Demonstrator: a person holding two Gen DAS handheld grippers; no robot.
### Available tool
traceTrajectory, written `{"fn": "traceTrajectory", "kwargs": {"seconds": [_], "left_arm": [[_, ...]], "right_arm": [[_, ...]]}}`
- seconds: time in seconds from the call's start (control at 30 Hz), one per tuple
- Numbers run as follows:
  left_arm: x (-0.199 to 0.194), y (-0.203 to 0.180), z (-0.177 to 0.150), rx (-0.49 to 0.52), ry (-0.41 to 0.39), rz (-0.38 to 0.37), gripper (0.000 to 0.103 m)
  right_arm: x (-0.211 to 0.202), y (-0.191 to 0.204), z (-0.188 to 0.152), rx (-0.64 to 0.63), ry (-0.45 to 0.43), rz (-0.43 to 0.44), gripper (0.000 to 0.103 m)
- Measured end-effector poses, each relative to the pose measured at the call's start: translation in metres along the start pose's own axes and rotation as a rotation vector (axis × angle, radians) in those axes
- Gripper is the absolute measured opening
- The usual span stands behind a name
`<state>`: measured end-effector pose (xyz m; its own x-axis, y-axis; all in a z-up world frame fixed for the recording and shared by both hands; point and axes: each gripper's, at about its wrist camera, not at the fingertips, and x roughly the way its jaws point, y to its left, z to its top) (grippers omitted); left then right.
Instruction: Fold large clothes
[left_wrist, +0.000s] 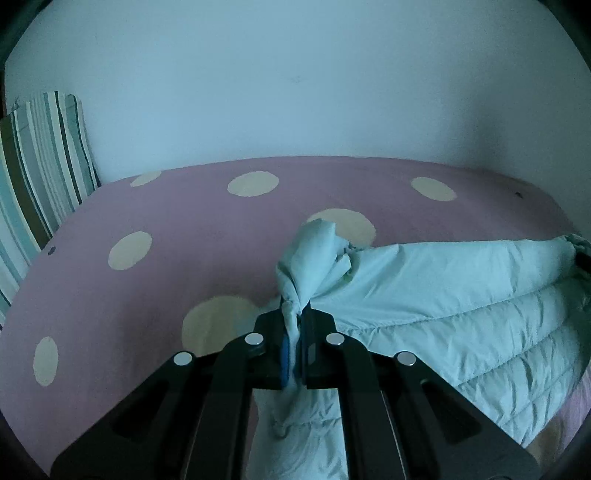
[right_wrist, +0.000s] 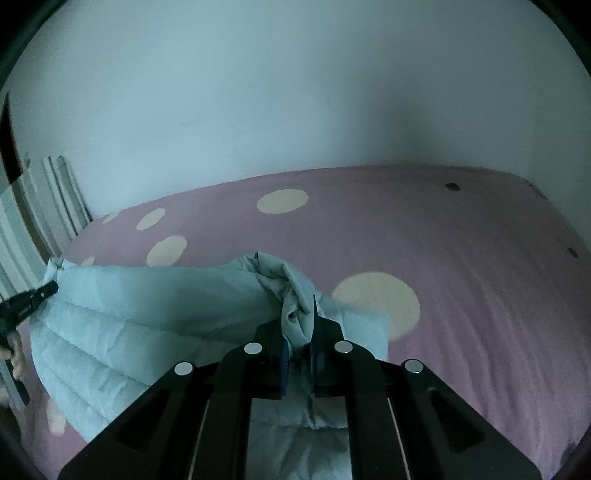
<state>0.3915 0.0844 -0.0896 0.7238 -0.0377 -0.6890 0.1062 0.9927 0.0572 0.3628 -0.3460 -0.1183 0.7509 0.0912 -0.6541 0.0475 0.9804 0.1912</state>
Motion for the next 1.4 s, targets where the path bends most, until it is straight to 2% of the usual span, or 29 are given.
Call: {"fn": "traceTrajectory", "kwargs": {"seconds": [0.17, 0.3, 0.4, 0.57, 0.77, 0.93, 1.0, 1.03, 1.07, 1.1, 1.13, 1.23, 1.33, 1.4], "left_arm": [[0.054, -0.006, 0.007, 0.006, 0.062, 0.063, 0.004], [0.097, -0.009, -0.002, 0.02, 0.134, 0.094, 0.004], [0.114, -0.007, -0.013, 0.009, 0.166, 0.1, 0.004], [0.126, -0.01, -0.024, 0.014, 0.179, 0.108, 0.005], [0.142, -0.013, -0.033, 0.023, 0.182, 0.129, 0.005], [0.133, -0.016, -0.027, 0.057, 0.18, 0.159, 0.006], [0.12, -0.013, -0.025, 0.039, 0.175, 0.151, 0.013], [0.112, -0.01, -0.022, 0.02, 0.168, 0.145, 0.019], [0.098, -0.006, -0.019, -0.014, 0.15, 0.134, 0.037], [0.088, -0.005, -0.017, -0.036, 0.133, 0.127, 0.052], [0.075, -0.004, -0.014, -0.064, 0.105, 0.114, 0.055], [0.042, -0.02, -0.009, -0.103, 0.046, 0.032, 0.058], [0.033, -0.056, -0.016, -0.038, 0.039, -0.032, 0.059], [0.041, -0.082, -0.025, 0.007, 0.064, -0.044, 0.059]], "right_arm": [[0.059, 0.001, 0.018, 0.007, 0.071, -0.025, 0.007], [0.102, -0.002, 0.011, 0.002, 0.149, -0.053, 0.007], [0.127, -0.009, 0.002, 0.023, 0.199, -0.057, 0.007], [0.149, -0.015, -0.015, 0.049, 0.235, -0.057, 0.008], [0.156, -0.007, -0.025, 0.017, 0.201, -0.094, 0.008], [0.149, -0.004, -0.022, 0.012, 0.184, -0.097, 0.013], [0.146, -0.001, -0.017, 0.015, 0.188, -0.106, 0.021], [0.137, 0.001, -0.013, 0.016, 0.182, -0.116, 0.034], [0.129, -0.001, -0.013, 0.017, 0.168, -0.12, 0.049], [0.115, 0.0, -0.01, 0.014, 0.137, -0.121, 0.054], [0.098, 0.006, -0.006, 0.013, 0.087, -0.125, 0.057], [0.074, 0.025, -0.002, 0.016, 0.045, -0.071, 0.057], [0.072, 0.058, -0.01, -0.006, 0.053, 0.007, 0.057], [0.083, 0.079, -0.017, -0.036, 0.08, 0.025, 0.057]]}}
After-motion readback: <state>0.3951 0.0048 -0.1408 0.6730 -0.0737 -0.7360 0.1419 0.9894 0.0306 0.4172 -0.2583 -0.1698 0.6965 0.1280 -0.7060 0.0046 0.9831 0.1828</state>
